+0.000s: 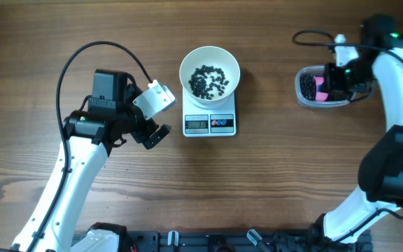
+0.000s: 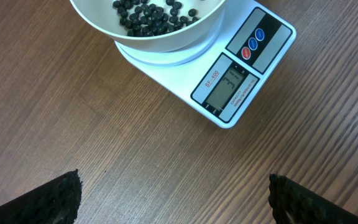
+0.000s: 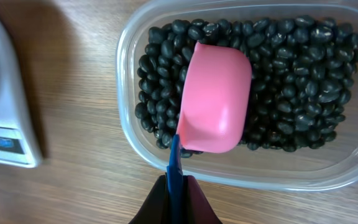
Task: Scoop item into bowl and weigh 150g on scale
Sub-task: 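Return the empty scoop to the bean tub with the right gripper, then scoop more black beans from the tub with the right gripper, then carry the filled pink scoop over the white bowl, then tip the scoop to pour beans into the white bowl, then move the empty scoop back to the bean tub with the right gripper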
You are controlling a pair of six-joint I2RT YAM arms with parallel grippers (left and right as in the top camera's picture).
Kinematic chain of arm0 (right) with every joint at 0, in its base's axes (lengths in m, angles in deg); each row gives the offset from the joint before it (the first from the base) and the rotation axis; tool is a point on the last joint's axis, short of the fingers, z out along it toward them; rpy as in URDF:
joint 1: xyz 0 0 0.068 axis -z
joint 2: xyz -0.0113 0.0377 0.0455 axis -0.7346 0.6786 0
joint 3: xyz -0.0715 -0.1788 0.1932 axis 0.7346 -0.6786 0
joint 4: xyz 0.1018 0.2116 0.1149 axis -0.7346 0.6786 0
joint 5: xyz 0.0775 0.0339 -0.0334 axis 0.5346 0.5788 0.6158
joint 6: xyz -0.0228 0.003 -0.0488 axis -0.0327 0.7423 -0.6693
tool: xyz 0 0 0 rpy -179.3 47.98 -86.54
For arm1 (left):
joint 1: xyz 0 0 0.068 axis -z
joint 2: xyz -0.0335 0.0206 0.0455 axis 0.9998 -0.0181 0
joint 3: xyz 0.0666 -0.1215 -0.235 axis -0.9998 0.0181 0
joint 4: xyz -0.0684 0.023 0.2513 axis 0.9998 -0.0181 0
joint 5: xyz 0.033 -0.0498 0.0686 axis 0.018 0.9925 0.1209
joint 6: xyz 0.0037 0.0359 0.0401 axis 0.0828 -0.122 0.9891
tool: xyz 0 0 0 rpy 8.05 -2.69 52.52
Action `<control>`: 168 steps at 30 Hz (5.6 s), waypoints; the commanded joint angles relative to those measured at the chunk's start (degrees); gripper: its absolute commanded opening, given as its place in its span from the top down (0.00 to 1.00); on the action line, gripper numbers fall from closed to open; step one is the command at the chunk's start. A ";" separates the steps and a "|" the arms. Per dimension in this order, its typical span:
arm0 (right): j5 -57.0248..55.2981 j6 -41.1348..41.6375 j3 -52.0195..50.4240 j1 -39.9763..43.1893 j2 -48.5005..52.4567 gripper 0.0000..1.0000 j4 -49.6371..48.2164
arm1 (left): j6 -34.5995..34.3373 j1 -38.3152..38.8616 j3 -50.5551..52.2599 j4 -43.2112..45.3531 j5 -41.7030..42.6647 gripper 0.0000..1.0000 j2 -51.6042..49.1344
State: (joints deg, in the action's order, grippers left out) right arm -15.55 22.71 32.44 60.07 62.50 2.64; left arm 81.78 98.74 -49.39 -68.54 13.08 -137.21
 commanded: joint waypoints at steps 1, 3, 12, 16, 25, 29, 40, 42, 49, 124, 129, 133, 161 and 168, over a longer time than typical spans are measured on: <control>15.32 -2.27 -0.59 2.64 1.60 0.96 1.49 | 1.07 -0.26 0.57 -0.02 1.07 0.00 -0.07; 17.51 -2.69 -0.59 5.03 1.60 0.95 1.92 | 1.07 -0.26 0.57 -0.02 1.07 0.00 -0.07; 17.44 -2.45 -0.59 12.50 1.60 0.96 2.73 | 1.07 -0.26 0.57 -0.02 1.07 0.00 -0.07; 17.46 -2.75 -0.59 15.63 1.60 0.96 2.51 | 1.07 -0.26 0.57 -0.02 1.07 0.00 -0.07; 27.19 -7.96 -0.59 20.22 1.60 0.96 3.85 | 1.07 -0.26 0.57 -0.02 1.07 0.00 -0.07; 34.51 -12.24 -0.59 22.01 1.60 0.96 6.08 | 1.07 -0.26 0.57 -0.02 1.07 0.00 -0.07; 44.19 -15.13 -0.59 21.14 1.60 0.96 9.92 | 1.07 -0.26 0.57 -0.02 1.07 0.00 -0.07; 46.80 -16.06 -0.59 20.81 1.60 0.96 10.38 | 1.07 -0.26 0.57 -0.02 1.07 0.00 -0.07; 49.66 -16.76 -0.59 16.81 1.60 0.96 11.50 | 1.07 -0.26 0.57 -0.04 1.07 0.00 -0.07; -9.14 19.65 3.93 -5.03 -17.73 0.96 -4.26 | 1.07 -0.26 0.57 -0.04 1.07 0.00 -0.07; -13.11 14.47 3.80 -3.93 -15.47 0.96 -5.35 | 1.07 -0.26 0.57 -0.04 1.07 0.00 -0.07; -15.87 10.86 3.50 -3.93 -10.88 0.96 -5.51 | 1.07 -0.26 0.57 -0.04 1.07 0.00 -0.07; -19.08 8.96 3.06 -14.47 3.26 0.96 4.20 | 1.07 -0.26 0.57 -0.04 1.07 0.00 -0.07; -3.54 9.88 3.08 -7.80 3.26 0.96 3.21 | 1.07 -0.26 0.57 -0.04 1.07 0.00 -0.07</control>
State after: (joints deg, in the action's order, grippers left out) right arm -32.41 30.84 35.42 50.27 64.51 5.00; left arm 81.78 98.74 -49.35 -68.57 13.08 -137.21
